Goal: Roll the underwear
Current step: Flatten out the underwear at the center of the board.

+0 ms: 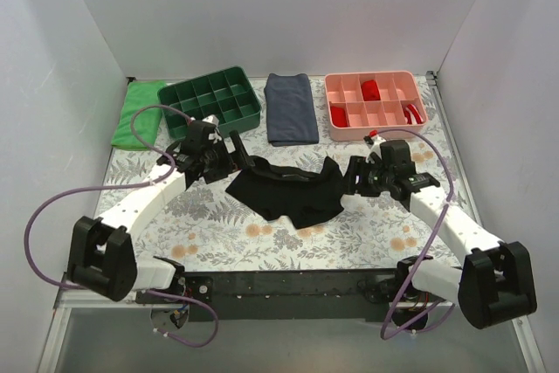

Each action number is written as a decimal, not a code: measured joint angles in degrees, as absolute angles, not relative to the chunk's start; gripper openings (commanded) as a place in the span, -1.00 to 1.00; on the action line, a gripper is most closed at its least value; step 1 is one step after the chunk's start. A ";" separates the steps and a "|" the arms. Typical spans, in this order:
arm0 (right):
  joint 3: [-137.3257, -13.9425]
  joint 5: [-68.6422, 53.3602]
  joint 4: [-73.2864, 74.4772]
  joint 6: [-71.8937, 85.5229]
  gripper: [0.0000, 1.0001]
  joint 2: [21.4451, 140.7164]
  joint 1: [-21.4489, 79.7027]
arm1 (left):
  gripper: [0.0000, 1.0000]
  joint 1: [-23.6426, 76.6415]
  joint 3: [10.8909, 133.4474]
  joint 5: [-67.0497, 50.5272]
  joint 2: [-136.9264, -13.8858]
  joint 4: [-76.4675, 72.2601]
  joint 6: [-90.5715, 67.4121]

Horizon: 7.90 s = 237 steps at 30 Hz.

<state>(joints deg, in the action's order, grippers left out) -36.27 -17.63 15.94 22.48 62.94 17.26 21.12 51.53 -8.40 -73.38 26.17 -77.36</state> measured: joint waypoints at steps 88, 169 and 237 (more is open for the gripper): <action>-75.70 -8.69 29.06 10.70 -0.91 106.39 21.93 | -0.91 24.10 62.35 -5.91 -97.67 17.50 -49.47; -66.15 7.44 22.85 14.70 0.57 96.90 19.90 | 0.65 22.31 88.92 5.32 -114.06 43.18 -67.16; -30.89 -7.55 20.18 31.68 -0.97 58.19 24.80 | 0.52 26.35 64.38 -6.55 -103.90 18.81 -73.45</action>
<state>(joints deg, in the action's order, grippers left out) -30.89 -7.55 20.18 31.68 58.19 24.80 26.35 64.38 -6.55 -103.90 18.81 -73.45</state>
